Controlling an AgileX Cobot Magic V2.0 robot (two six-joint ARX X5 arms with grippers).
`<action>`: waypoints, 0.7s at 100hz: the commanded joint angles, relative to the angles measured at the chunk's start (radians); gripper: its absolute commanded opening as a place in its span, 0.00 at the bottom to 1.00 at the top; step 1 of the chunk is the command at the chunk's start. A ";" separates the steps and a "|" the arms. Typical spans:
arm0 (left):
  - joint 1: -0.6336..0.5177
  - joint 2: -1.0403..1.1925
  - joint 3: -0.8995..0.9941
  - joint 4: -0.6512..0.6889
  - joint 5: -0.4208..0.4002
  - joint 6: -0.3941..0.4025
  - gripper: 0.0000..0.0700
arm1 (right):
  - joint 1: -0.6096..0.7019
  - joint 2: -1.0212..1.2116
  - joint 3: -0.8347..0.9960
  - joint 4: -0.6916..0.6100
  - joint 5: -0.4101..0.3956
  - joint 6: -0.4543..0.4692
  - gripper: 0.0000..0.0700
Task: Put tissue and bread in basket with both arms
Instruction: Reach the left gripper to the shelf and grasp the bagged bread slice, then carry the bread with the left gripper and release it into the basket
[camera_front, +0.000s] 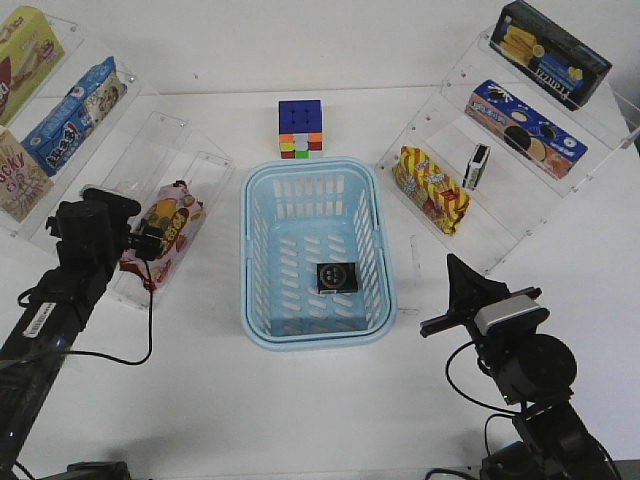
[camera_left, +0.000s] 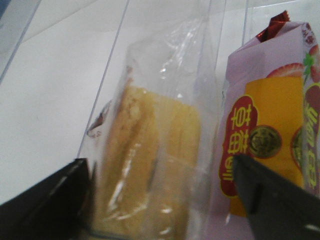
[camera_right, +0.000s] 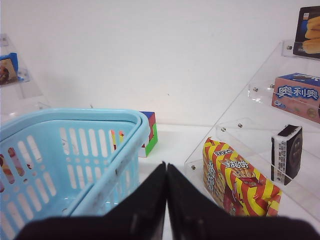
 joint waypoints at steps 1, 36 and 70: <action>0.002 0.006 0.035 0.013 -0.005 0.000 0.15 | 0.005 0.005 0.006 0.010 0.000 0.011 0.01; -0.071 -0.114 0.119 0.004 0.083 -0.114 0.00 | 0.005 0.005 0.006 0.010 0.004 0.011 0.01; -0.294 -0.203 0.137 0.022 0.750 -0.383 0.00 | 0.005 0.005 0.006 0.010 0.011 0.011 0.01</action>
